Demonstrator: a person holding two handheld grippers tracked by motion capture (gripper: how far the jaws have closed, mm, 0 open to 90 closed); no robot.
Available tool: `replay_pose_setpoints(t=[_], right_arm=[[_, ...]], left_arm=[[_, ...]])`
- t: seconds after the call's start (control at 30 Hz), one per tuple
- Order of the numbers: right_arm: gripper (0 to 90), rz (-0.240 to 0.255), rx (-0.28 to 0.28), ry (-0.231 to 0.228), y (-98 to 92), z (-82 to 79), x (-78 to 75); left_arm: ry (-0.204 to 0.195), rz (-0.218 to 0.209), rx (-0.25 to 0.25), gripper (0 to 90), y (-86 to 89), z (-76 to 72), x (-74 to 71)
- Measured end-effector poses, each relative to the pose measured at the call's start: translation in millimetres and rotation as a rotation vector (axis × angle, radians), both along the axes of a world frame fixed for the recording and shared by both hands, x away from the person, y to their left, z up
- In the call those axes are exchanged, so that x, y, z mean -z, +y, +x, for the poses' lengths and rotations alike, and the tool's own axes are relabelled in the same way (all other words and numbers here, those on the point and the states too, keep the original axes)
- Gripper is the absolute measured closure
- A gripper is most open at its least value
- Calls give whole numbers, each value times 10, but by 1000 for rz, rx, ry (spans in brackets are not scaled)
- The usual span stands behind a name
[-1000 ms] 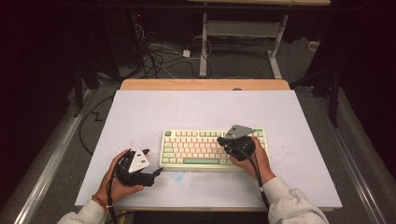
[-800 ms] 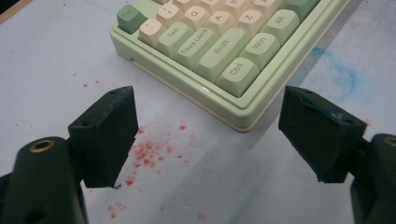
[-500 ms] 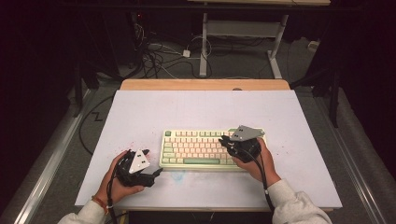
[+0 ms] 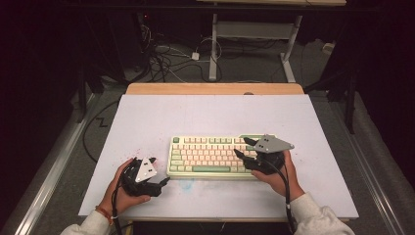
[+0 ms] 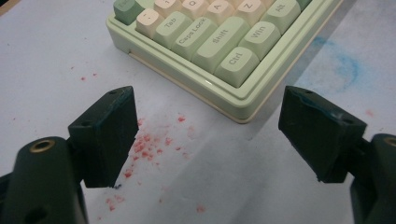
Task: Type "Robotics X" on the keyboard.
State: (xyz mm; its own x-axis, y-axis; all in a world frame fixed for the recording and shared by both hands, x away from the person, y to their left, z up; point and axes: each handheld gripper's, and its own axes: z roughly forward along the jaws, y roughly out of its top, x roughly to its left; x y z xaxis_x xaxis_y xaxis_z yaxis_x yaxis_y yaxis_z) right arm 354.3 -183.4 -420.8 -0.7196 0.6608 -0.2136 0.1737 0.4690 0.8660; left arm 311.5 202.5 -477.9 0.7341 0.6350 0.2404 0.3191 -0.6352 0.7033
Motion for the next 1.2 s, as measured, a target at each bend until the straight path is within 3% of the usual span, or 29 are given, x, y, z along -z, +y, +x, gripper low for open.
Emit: replay_pose_setpoints(t=[0.27,0.4,0.6,0.63,0.73,0.9,0.97,1.07,1.2], right_arm=[[318,21,65,-47,-196,-122,25],[305,19,92,-58,-293,-174,39],[296,9,128,-49,-427,-273,103],[296,14,131,-50,-448,-295,113],[292,18,141,-43,-498,-351,151],[255,39,155,-23,-553,-403,225],[234,24,164,-25,-555,-422,251],[211,40,168,-16,-575,-448,269],[213,23,171,-4,-582,-483,307]], left_arm=[[0,-15,0,192,5,12,-11],[-7,-27,1,194,19,3,-30],[-23,-53,-36,196,69,0,-72],[-9,-64,-40,199,72,-2,-71],[-17,-58,-36,213,70,-5,-81],[-50,-95,-31,279,66,-33,-128],[-48,-118,-24,299,70,-37,-144],[-40,-116,-11,338,60,-43,-147],[-11,-123,11,435,40,-39,-162]])
